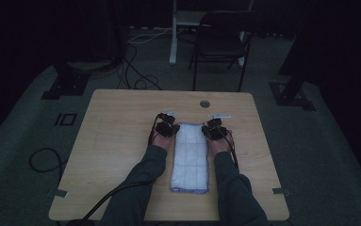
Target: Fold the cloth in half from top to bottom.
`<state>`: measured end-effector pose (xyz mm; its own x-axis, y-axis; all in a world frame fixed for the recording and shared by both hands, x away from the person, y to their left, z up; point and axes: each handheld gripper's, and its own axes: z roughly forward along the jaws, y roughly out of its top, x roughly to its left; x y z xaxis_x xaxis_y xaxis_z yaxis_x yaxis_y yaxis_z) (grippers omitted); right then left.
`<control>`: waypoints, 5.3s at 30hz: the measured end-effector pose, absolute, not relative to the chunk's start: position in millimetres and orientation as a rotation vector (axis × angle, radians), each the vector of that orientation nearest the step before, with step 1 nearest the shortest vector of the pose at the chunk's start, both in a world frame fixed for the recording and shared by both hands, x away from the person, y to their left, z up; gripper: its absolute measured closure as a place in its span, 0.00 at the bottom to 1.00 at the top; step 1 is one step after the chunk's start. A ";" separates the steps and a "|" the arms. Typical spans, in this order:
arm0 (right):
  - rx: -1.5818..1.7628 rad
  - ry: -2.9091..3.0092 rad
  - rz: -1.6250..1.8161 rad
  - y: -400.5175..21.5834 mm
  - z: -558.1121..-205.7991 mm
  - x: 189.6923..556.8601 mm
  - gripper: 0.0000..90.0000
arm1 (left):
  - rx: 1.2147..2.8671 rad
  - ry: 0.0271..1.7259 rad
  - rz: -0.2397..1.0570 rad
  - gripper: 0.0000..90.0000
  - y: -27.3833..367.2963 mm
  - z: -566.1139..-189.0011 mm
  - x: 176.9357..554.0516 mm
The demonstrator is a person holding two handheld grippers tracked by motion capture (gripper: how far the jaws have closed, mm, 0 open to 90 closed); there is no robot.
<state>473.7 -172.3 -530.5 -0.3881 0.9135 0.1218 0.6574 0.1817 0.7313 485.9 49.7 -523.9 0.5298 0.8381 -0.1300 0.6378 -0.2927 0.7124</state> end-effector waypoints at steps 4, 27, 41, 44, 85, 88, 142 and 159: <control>1.485 2.111 1.057 -174.0 -526.7 472.8 0.93 | 2.023 1.184 0.355 0.99 49.9 -519.0 485.3; 1.458 2.089 1.091 -178.5 -514.5 469.9 0.93 | 1.999 1.126 0.383 0.99 49.8 -503.1 479.4; 1.432 2.069 1.123 -178.2 -502.7 467.8 0.93 | 1.974 1.103 0.396 0.99 52.5 -490.5 476.5; 1.423 2.067 1.132 -177.4 -499.7 465.3 0.93 | 1.974 1.096 0.399 0.99 53.2 -489.1 474.8; 1.309 2.038 1.269 -185.0 -469.7 428.8 0.93 | 1.911 0.995 0.422 0.99 62.8 -464.9 441.3; 1.303 2.036 1.278 -185.5 -468.2 425.9 0.93 | 1.908 0.988 0.422 0.99 64.4 -463.9 438.2; 1.217 2.018 1.379 -190.0 -461.7 371.9 0.93 | 1.840 0.909 0.387 0.99 80.0 -460.7 376.2; 1.213 2.015 1.404 -190.8 -461.8 359.7 0.93 | 1.835 0.890 0.373 0.99 82.0 -460.9 360.6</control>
